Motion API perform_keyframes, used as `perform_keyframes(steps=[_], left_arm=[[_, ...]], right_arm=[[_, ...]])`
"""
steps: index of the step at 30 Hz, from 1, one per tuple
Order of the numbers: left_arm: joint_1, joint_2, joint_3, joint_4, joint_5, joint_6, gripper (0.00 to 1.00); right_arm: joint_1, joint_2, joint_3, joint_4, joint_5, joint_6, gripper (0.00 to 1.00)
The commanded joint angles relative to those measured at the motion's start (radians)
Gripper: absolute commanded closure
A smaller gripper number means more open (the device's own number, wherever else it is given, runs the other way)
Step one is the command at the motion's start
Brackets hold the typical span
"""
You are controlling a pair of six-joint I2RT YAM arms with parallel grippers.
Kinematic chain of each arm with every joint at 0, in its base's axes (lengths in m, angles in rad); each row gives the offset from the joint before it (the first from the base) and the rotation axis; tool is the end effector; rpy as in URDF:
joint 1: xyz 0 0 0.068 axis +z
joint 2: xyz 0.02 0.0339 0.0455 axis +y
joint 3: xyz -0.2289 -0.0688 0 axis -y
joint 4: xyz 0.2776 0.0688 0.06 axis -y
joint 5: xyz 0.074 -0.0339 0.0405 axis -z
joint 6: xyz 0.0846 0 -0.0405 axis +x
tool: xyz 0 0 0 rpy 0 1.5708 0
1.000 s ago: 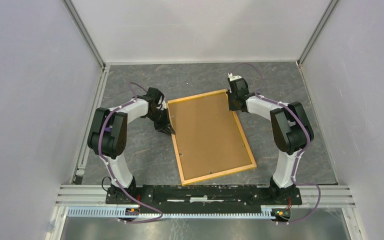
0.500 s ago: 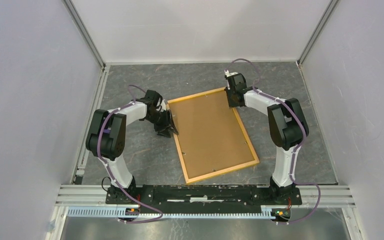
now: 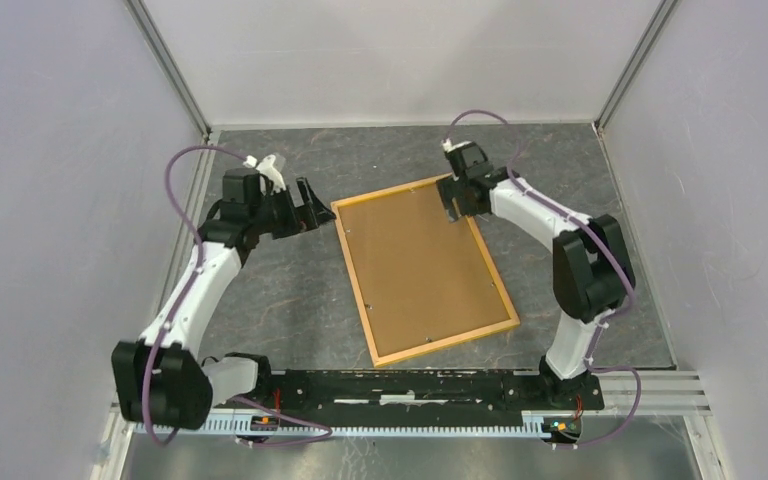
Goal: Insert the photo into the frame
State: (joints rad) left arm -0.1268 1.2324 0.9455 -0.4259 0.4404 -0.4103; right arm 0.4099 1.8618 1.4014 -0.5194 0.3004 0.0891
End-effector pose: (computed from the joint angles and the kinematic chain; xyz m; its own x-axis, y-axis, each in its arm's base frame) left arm 0.3338 -0.0789 0.2100 -0.7681 -0.2658 -0.5825 0.1395 0.8184 -0.5574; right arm 0.4202 0.1553 0.1346 -0.7790 -0.2458 -0.5768 -0.1608 0.9675 -0.1952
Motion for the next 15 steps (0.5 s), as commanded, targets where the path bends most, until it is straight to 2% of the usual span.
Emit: perform_keyframes(steps=[1, 5, 9, 11, 15], left_arm=[[0.004, -0.149, -0.018, 0.057, -0.153, 0.006, 0.0], [0.004, -0.274, -0.001, -0.066, -0.496, -0.004, 0.0], [-0.021, -0.302, 0.031, -0.166, -0.723, -0.042, 0.0], [-0.039, -0.294, 0.032, -0.184, -0.755, -0.064, 0.0], [-0.057, -0.286, 0.039, -0.192, -0.715, -0.051, 0.0]], right_arm=[[0.18, -0.156, -0.134, -0.109, 0.024, 0.08, 0.11], [0.339, -0.225, -0.213, -0.119, -0.12, 0.218, 0.1], [0.531, -0.222, -0.208, -0.097, -0.157, 0.349, 0.1], [0.612, -0.188, -0.181, -0.099, -0.157, 0.413, 0.11], [0.76, -0.059, -0.073, -0.145, -0.132, 0.488, 0.15]])
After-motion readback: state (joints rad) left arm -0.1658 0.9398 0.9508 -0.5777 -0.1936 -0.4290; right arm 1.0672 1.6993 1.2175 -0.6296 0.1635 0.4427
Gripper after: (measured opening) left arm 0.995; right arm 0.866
